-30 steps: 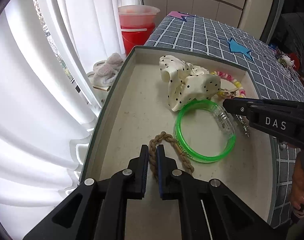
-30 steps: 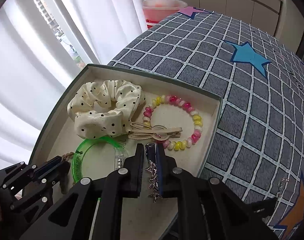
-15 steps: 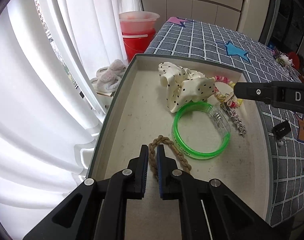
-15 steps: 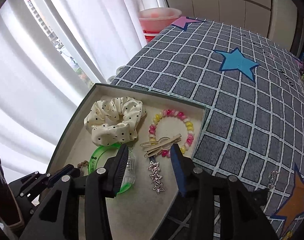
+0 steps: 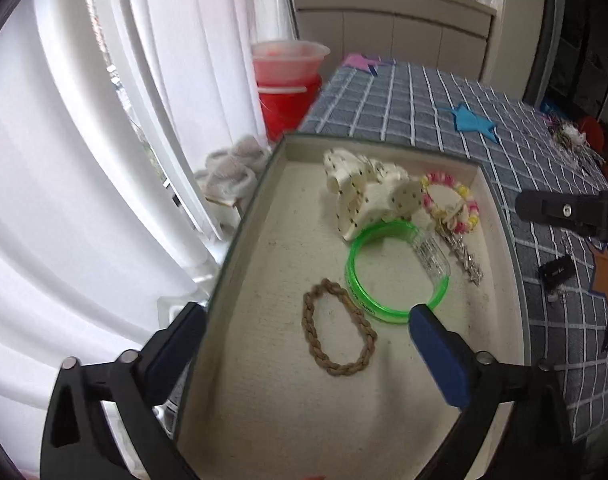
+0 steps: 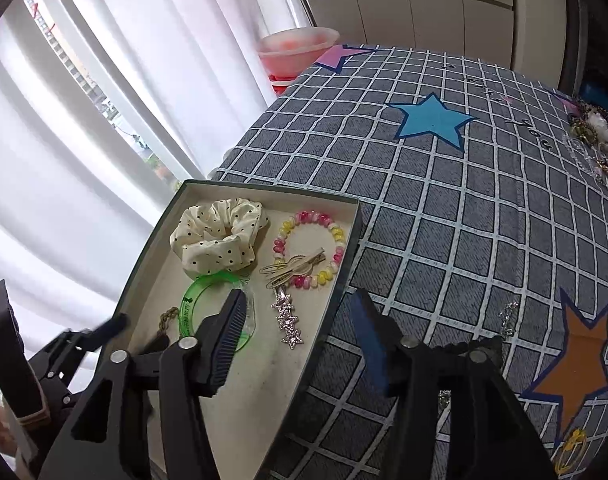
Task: Organize jewelry
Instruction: 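Lower the braided rope bracelet into the box and open the left tool, then move both tools back from the box to the jewelry on the table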
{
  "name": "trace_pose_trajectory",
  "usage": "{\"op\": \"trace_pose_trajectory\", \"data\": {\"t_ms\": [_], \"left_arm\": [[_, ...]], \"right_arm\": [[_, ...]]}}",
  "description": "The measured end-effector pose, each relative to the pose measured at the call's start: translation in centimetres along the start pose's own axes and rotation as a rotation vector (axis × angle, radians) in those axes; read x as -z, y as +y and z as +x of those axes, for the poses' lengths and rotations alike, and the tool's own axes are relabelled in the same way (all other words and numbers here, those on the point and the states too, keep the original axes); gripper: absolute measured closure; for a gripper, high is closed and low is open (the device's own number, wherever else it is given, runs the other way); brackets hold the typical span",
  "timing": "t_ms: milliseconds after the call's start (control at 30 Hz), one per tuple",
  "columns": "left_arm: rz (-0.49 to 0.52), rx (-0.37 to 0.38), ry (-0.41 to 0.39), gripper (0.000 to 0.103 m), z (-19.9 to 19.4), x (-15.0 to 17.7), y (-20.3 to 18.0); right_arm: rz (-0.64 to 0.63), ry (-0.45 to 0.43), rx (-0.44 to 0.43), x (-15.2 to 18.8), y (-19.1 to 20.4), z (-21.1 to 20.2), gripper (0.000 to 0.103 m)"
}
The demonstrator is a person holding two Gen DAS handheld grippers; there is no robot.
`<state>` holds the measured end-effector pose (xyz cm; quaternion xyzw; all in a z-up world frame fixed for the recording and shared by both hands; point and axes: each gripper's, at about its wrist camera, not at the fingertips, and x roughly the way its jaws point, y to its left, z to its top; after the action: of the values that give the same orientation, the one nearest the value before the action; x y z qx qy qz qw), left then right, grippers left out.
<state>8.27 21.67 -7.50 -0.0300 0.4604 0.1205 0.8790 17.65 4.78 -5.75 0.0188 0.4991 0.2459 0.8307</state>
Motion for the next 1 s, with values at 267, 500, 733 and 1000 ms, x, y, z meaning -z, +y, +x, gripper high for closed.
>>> {"op": "trace_pose_trajectory", "data": {"t_ms": [267,500,733,1000], "left_arm": [[0.018,0.008,0.007,0.000,-0.9,0.3,-0.5],[0.035,0.027,0.000,0.000,-2.1,0.7,-1.5],[0.088,0.053,-0.024,0.000,-4.0,1.1,-3.8],[0.166,0.099,-0.054,0.000,-5.9,1.5,-8.0]], "right_arm": [[0.007,-0.024,-0.009,0.4,-0.2,-1.1,0.019],[-0.020,-0.058,-0.010,1.7,0.2,-2.6,0.000],[0.002,-0.073,0.006,3.6,-1.4,-5.0,0.000],[0.088,-0.094,0.061,6.9,-6.5,-8.8,0.000]]}}
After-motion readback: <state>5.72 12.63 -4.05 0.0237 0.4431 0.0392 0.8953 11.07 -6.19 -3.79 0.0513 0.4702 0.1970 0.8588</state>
